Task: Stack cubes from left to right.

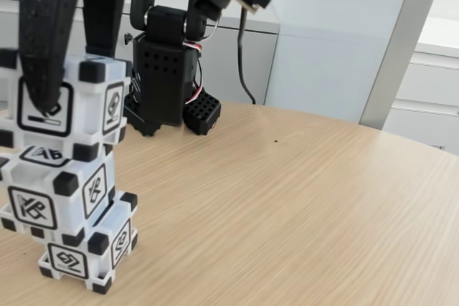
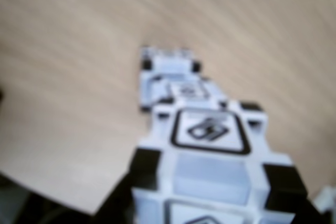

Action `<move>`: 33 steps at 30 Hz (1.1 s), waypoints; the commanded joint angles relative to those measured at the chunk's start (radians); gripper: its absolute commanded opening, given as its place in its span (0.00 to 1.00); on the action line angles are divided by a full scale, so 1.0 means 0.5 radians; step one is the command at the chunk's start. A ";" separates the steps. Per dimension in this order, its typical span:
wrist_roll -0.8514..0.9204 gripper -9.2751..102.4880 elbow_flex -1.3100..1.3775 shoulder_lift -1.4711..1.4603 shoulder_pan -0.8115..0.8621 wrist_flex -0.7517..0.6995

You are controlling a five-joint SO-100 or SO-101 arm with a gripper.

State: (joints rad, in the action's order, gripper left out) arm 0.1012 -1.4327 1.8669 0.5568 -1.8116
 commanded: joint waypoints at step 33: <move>-0.006 0.39 0.049 0.359 -0.018 -0.150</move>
State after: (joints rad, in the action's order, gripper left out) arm 0.0982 -1.4327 1.9926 0.5507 -1.8285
